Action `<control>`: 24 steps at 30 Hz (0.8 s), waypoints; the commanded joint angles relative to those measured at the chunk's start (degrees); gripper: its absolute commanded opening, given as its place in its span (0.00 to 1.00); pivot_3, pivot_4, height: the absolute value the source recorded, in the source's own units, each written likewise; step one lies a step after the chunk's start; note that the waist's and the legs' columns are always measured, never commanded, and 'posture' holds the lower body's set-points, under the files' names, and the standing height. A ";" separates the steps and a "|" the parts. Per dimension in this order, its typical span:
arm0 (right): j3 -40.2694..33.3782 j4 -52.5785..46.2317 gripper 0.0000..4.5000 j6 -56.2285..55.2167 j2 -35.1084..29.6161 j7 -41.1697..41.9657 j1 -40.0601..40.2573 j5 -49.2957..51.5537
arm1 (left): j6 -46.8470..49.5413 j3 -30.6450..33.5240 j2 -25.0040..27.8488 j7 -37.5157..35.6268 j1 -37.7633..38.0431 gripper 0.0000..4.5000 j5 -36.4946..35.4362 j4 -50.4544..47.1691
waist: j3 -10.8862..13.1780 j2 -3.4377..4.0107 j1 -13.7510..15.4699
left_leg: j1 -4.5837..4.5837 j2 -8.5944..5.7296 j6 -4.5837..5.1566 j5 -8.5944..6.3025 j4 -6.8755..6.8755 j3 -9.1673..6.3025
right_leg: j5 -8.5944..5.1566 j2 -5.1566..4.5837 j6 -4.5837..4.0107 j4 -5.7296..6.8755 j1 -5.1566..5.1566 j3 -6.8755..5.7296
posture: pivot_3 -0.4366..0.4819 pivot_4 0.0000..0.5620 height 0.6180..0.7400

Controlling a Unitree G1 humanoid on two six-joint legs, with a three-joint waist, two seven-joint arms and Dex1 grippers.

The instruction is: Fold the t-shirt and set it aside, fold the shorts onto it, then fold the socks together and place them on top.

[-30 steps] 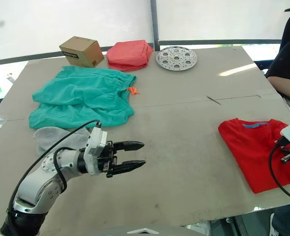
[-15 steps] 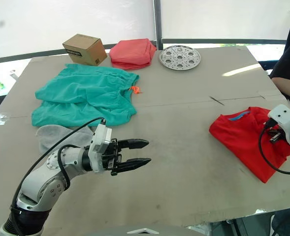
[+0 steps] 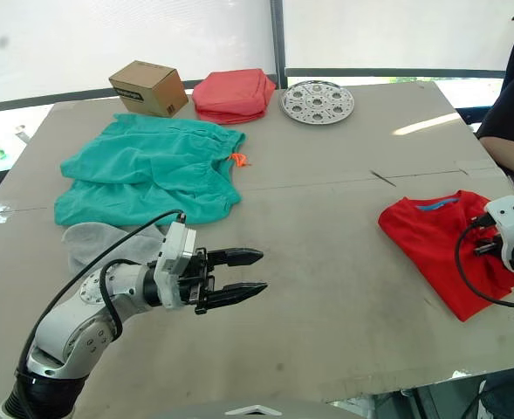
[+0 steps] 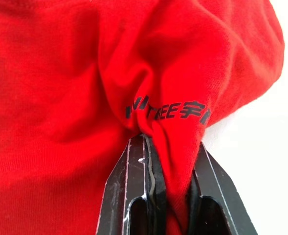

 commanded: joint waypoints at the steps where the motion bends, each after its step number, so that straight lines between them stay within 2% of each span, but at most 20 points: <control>1: -4.07 -3.81 0.27 0.97 0.71 -0.36 2.85 1.65 | -1.83 0.62 -0.18 -0.85 -0.49 0.66 -0.11 0.06 | 0.00 0.00 0.04 | 0.00 0.00 0.00 0.00 0.00 -0.01 | 0.01 0.00 0.01 0.00 0.00 -0.01 | 0.48 0.27 1.00; 7: -15.84 -12.84 0.79 -0.86 -0.03 -1.92 12.16 1.61 | -3.35 0.76 -0.31 -1.01 1.11 0.66 0.48 0.53 | -0.02 0.07 0.20 | -0.02 0.00 0.00 -0.01 -0.02 0.00 | 0.06 0.00 0.11 -0.04 0.00 0.00 | 0.48 0.27 1.00; 10: -24.34 -16.31 0.79 -0.42 2.03 -3.83 15.25 2.09 | -4.00 0.55 -0.84 -0.61 1.81 0.66 0.76 1.06 | -0.01 0.12 0.16 | -0.01 -0.01 0.00 -0.02 -0.01 0.03 | 0.03 -0.01 0.10 -0.04 0.01 0.02 | 0.48 0.27 1.00; 14: -32.66 -18.59 0.79 -8.77 7.49 -6.32 15.75 3.96 | -4.26 0.12 -3.12 1.13 0.62 0.66 1.20 3.16 | -0.02 0.10 0.05 | 0.03 0.00 -0.18 -0.12 0.00 0.02 | -0.10 0.02 0.33 -0.03 0.04 0.01 | 0.48 0.27 1.00; 17: -34.39 -23.89 0.79 -8.83 12.28 -3.11 16.32 10.45 | -4.66 -0.38 -4.39 1.50 -0.70 0.66 2.19 4.60 | -0.02 0.10 -0.11 | 0.08 0.03 -0.18 -0.11 0.02 0.02 | -0.09 0.06 0.37 0.01 0.08 0.02 | 0.48 0.27 1.00; 19: -33.06 -27.16 0.79 -8.60 14.22 -2.03 17.71 12.54 | -4.71 -0.59 -4.68 1.58 -1.28 0.66 2.44 5.01 | -0.03 0.13 -0.12 | 0.09 0.05 -0.06 -0.05 0.03 0.01 | -0.09 0.09 0.36 0.02 0.08 0.04 | 0.48 0.27 1.00; 22: -28.52 -28.88 0.61 -5.55 16.33 -4.52 19.29 12.25 | -4.59 -0.61 -4.96 1.66 -1.70 0.66 2.76 5.16 | -0.05 0.15 -0.09 | 0.08 0.08 0.02 -0.01 0.03 0.06 | 0.07 0.11 0.19 0.01 0.05 0.09 | 0.48 0.27 1.00; 24: -24.86 -28.75 0.39 -4.18 18.36 -7.69 19.29 10.90 | -4.43 -0.55 -5.00 1.78 -1.65 0.66 2.74 4.92 | -0.07 0.11 -0.06 | 0.06 0.07 0.01 -0.01 0.03 0.06 | 0.04 0.10 0.12 -0.01 0.04 0.08 | 0.48 0.27 1.00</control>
